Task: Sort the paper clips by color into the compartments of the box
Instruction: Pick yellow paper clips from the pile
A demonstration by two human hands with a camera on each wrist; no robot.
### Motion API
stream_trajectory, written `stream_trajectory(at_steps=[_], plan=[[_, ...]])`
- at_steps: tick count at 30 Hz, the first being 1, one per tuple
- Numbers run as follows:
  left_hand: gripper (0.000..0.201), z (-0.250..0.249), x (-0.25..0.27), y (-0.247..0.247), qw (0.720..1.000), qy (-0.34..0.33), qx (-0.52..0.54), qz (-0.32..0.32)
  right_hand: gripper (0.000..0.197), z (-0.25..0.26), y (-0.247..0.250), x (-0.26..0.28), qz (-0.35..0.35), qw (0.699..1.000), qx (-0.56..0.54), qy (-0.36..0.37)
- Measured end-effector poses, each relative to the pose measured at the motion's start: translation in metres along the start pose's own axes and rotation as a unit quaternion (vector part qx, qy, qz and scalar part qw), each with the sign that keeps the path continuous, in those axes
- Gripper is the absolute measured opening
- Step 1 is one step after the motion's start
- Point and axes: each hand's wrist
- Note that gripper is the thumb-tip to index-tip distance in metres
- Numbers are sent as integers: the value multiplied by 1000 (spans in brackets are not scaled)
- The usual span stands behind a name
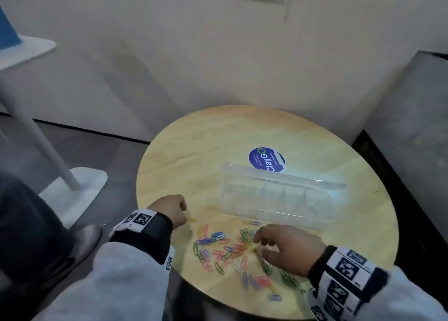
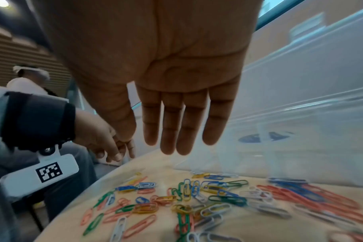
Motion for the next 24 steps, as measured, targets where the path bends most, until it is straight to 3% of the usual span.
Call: stream_trajectory(at_steps=[6,10,15,18,24], plan=[[32,6,-35,-12,998,-25,-23,44,32,26,8,-74,40,993,81,70],[20,7,-48,-11,996,-47,-23,66,33,51,2,-117,77,977,157,123],[14,4,-57,-19,994,-72,-20,83,31,67,-2,-146,115,970,183,109],[11,5,-60,-20,994,-66,-41,82,14,67,-5,-149,101,973,176,109],[19,14,-56,-20,997,-32,-31,66,12,50,-7,-141,63,989,105,79]])
Point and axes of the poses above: each hand's wrist, its own x-axis away from the middle knuckle, its own y-axis out of the back of the hand, z = x × y, and after that the axes turned 8 degrees about z, right-handed
